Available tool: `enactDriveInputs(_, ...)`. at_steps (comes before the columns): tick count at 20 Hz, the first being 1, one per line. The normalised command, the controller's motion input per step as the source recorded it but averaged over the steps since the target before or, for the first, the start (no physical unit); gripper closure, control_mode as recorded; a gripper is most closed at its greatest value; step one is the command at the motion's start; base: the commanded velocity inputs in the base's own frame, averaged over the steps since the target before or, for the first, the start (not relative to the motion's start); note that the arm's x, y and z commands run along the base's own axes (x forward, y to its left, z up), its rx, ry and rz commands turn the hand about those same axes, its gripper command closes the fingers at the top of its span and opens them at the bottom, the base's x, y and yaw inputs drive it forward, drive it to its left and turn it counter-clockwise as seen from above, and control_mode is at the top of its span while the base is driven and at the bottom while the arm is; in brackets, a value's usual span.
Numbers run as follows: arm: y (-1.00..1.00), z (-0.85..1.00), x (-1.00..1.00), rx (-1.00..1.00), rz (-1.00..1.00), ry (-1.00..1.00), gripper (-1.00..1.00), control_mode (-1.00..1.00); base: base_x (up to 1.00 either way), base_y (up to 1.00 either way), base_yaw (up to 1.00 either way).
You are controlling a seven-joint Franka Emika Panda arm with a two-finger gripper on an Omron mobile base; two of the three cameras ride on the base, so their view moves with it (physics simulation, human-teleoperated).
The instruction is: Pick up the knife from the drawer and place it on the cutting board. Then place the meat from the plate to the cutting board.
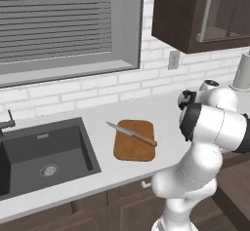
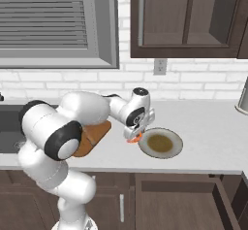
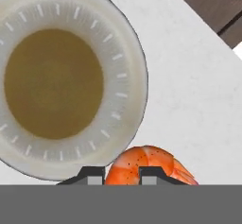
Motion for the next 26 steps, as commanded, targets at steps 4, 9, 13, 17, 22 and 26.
enactDriveInputs(4,1.00,0.71,0.32,0.04,0.14,-0.20,1.00,-1.00,0.00,0.00,0.00)
enactDriveInputs(9,1.00,0.70,0.40,0.04,0.13,-0.12,1.00,-1.00,0.00,0.00,0.00)
enactDriveInputs(13,1.00,0.21,0.53,0.02,0.13,0.00,1.00,-1.00,0.00,0.00,0.00)
enactDriveInputs(17,0.98,-0.21,0.49,0.00,0.11,0.12,1.00,-1.00,0.00,0.00,0.00)
enactDriveInputs(22,0.50,-0.55,0.18,-0.02,0.05,0.19,1.00,-1.00,0.00,0.00,0.00)
enactDriveInputs(26,0.27,-0.54,0.19,-0.01,0.01,0.09,1.00,-1.00,0.00,0.00,0.00)
